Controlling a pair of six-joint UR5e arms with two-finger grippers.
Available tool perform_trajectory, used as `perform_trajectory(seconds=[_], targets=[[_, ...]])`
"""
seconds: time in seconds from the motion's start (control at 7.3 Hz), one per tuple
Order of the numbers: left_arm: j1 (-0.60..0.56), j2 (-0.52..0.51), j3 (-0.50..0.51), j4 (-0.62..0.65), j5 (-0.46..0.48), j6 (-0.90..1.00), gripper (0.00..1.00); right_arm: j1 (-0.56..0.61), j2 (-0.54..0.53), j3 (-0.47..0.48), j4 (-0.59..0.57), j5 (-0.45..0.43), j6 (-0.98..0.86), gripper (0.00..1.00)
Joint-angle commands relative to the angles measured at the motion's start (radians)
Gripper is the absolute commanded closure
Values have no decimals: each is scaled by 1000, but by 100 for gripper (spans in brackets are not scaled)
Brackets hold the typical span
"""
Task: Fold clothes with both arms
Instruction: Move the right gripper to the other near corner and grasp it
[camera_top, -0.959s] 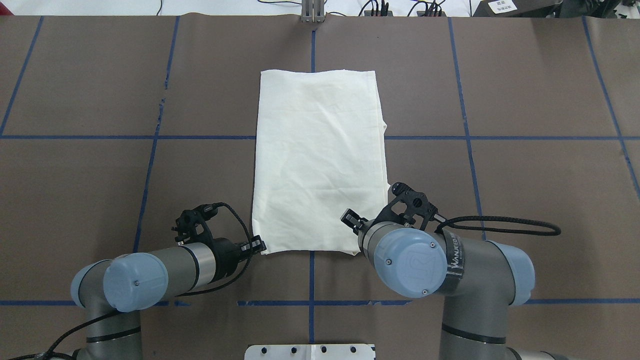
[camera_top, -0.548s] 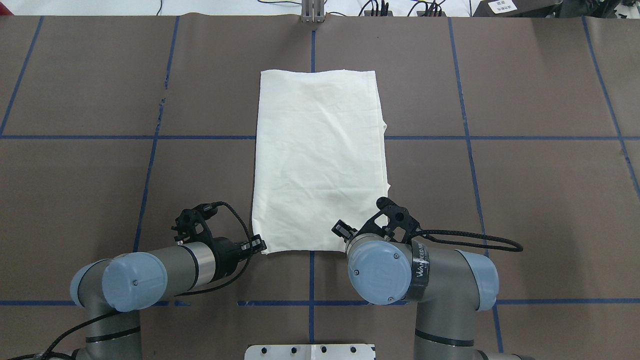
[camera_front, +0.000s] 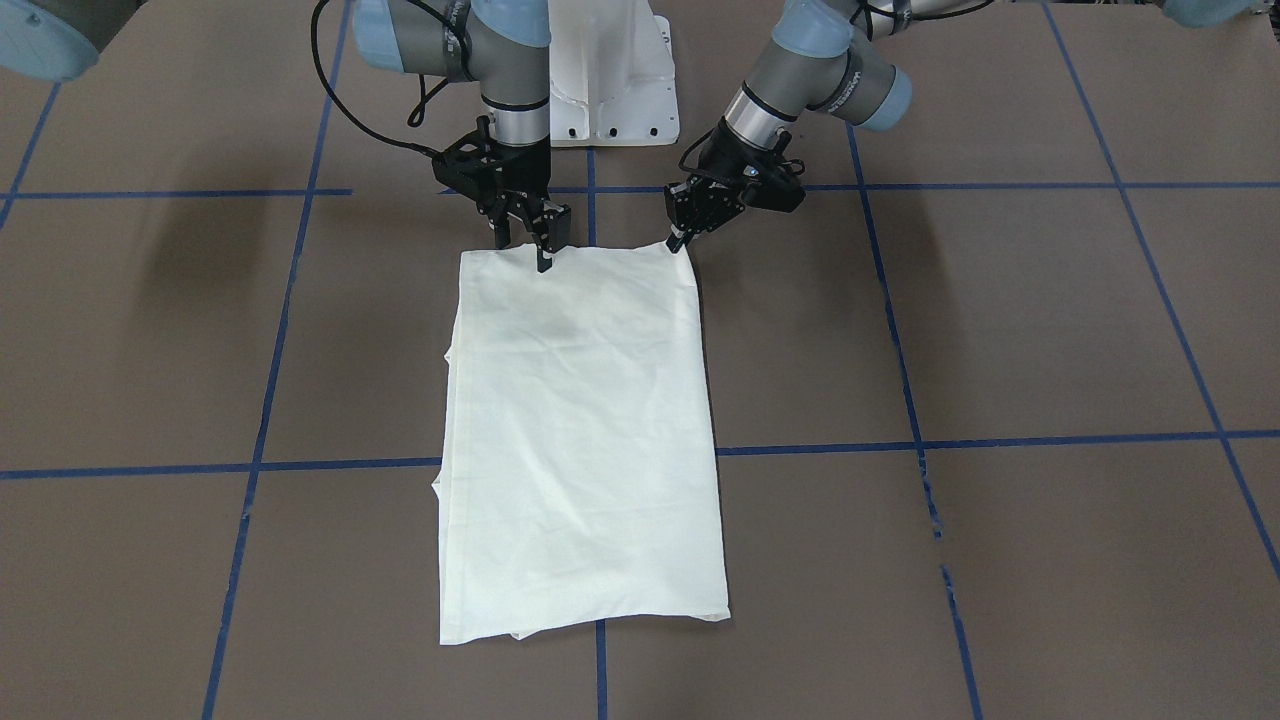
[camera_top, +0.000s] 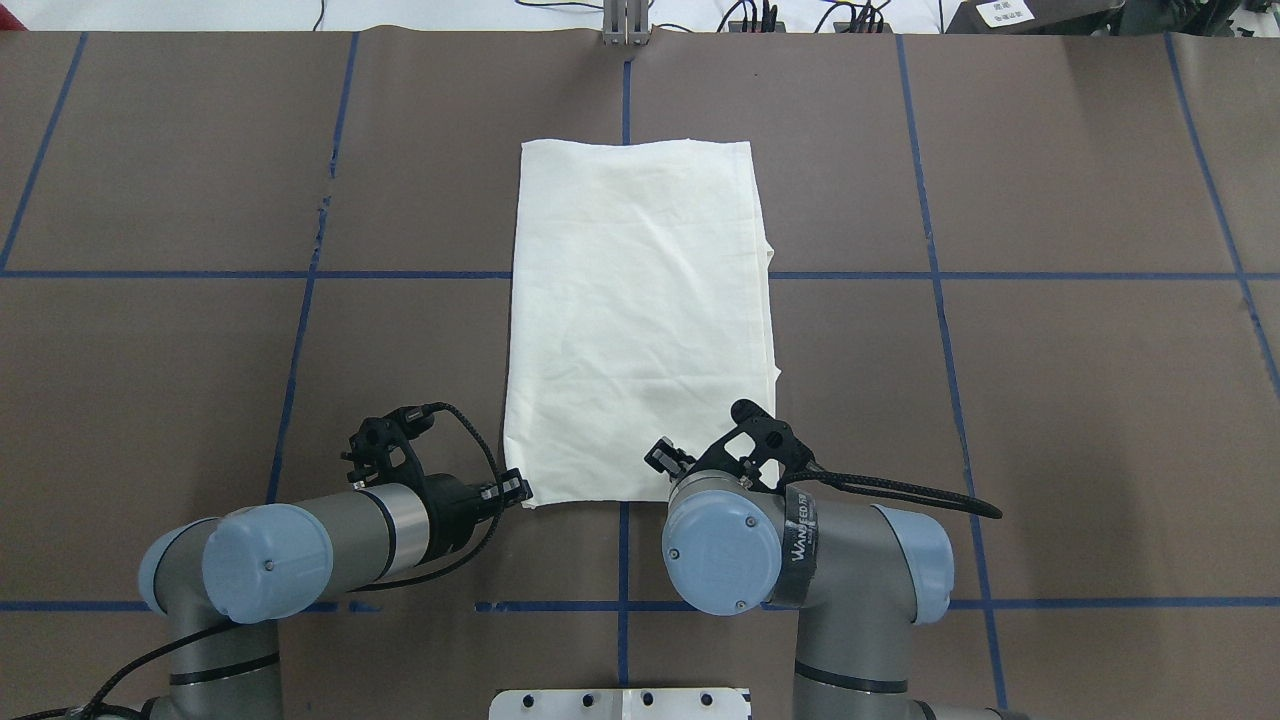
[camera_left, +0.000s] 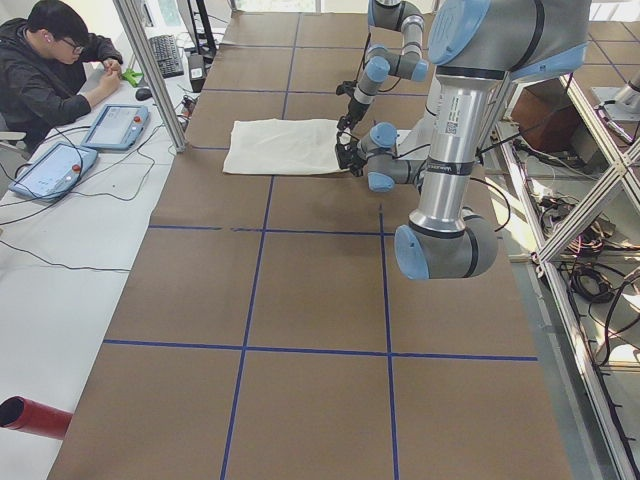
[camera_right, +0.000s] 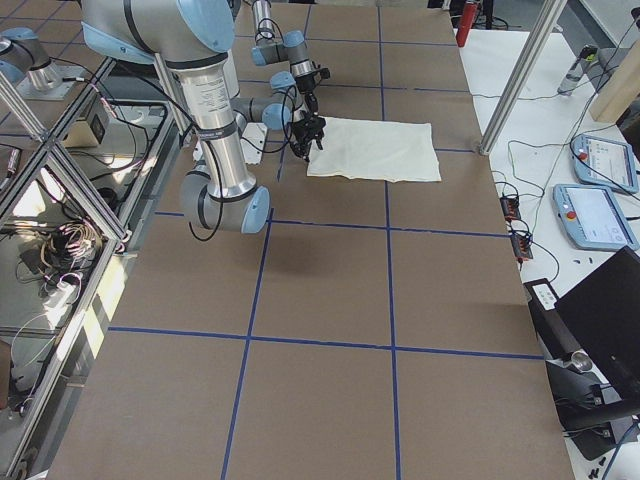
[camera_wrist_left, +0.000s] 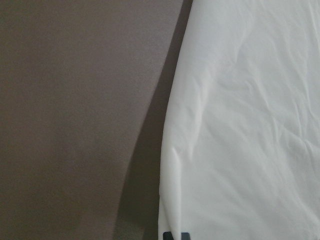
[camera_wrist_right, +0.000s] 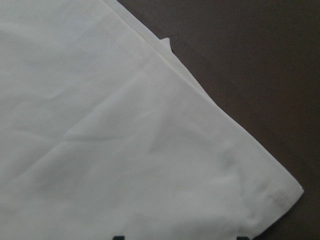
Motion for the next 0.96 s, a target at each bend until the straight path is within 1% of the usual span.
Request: perform_trajectory(seconds=[0.0, 0.55, 0.82], targets=[[0, 1, -2, 0, 0, 0, 100, -1, 10, -15, 0, -20, 8, 15], [0, 4, -2, 0, 0, 0, 100, -1, 11, -27, 2, -39, 34, 15], [0, 4, -2, 0, 0, 0, 100, -1, 36, -60, 2, -40, 40, 15]])
